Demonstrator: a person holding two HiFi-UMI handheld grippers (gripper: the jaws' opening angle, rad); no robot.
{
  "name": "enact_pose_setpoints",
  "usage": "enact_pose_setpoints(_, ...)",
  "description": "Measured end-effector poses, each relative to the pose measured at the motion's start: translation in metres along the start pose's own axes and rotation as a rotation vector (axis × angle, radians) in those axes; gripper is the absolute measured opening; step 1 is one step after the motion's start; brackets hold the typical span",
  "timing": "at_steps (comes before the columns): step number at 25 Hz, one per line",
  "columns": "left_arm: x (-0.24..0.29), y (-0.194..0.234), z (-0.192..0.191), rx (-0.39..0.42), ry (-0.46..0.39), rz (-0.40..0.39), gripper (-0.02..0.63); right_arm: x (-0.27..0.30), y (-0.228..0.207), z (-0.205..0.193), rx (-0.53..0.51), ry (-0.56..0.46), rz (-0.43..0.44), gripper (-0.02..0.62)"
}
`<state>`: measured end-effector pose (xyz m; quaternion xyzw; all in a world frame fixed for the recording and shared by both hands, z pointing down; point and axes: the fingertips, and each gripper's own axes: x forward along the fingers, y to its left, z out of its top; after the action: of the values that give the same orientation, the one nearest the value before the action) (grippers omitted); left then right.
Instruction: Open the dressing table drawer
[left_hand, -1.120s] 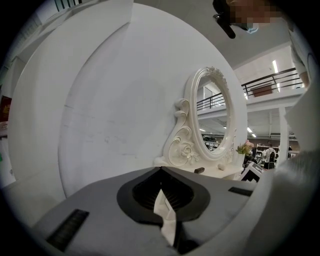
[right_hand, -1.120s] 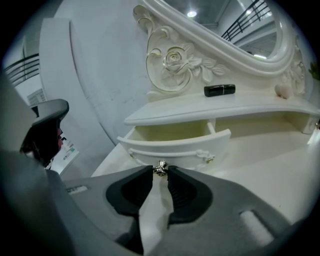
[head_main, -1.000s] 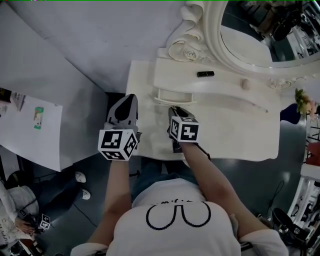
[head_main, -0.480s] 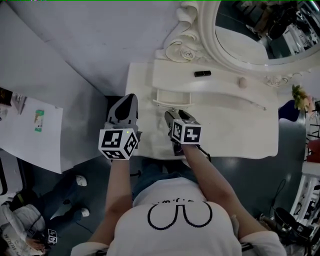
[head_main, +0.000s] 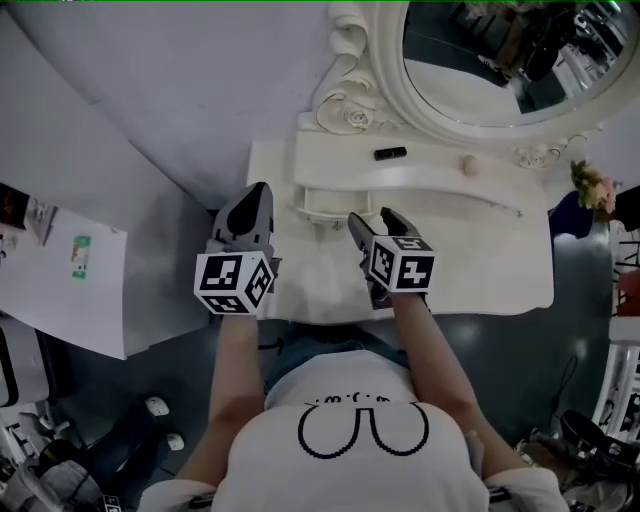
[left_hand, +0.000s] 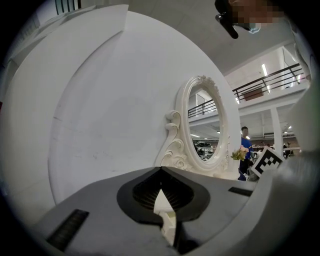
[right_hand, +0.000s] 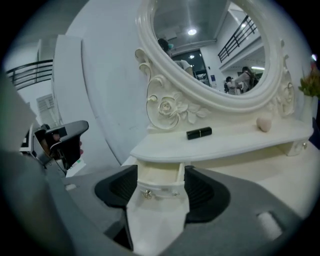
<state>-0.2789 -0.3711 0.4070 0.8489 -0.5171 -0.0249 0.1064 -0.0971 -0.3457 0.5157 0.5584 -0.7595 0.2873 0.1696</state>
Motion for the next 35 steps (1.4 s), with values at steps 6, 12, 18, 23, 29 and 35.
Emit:
enact_pose_setpoints(6, 0.009, -0.013, 0.026, 0.045, -0.045, -0.023, -0.002, -0.042, -0.015, 0.071, -0.167, -0.190, -0.069, 0.089)
enact_pose_setpoints(12, 0.011, -0.031, 0.059, 0.079, -0.113, -0.050, -0.002, -0.100, 0.006, 0.143, -0.352, -0.486, 0.025, -0.003)
enact_pose_setpoints(18, 0.010, -0.047, 0.097, 0.175, -0.183, -0.070, -0.002, -0.145, 0.021, 0.179, -0.456, -0.635, 0.059, -0.003)
enact_pose_setpoints(23, 0.007, -0.053, 0.113, 0.212, -0.217, -0.067, -0.002, -0.168, 0.033, 0.193, -0.530, -0.698, 0.090, -0.003)
enact_pose_setpoints(29, 0.004, -0.060, 0.127, 0.232, -0.246, -0.073, -0.002, -0.174, 0.041, 0.194, -0.574, -0.702, 0.103, -0.004)
enact_pose_setpoints(35, 0.000, -0.066, 0.133, 0.249, -0.262, -0.077, -0.002, -0.180, 0.042, 0.196, -0.586, -0.717, 0.096, -0.003)
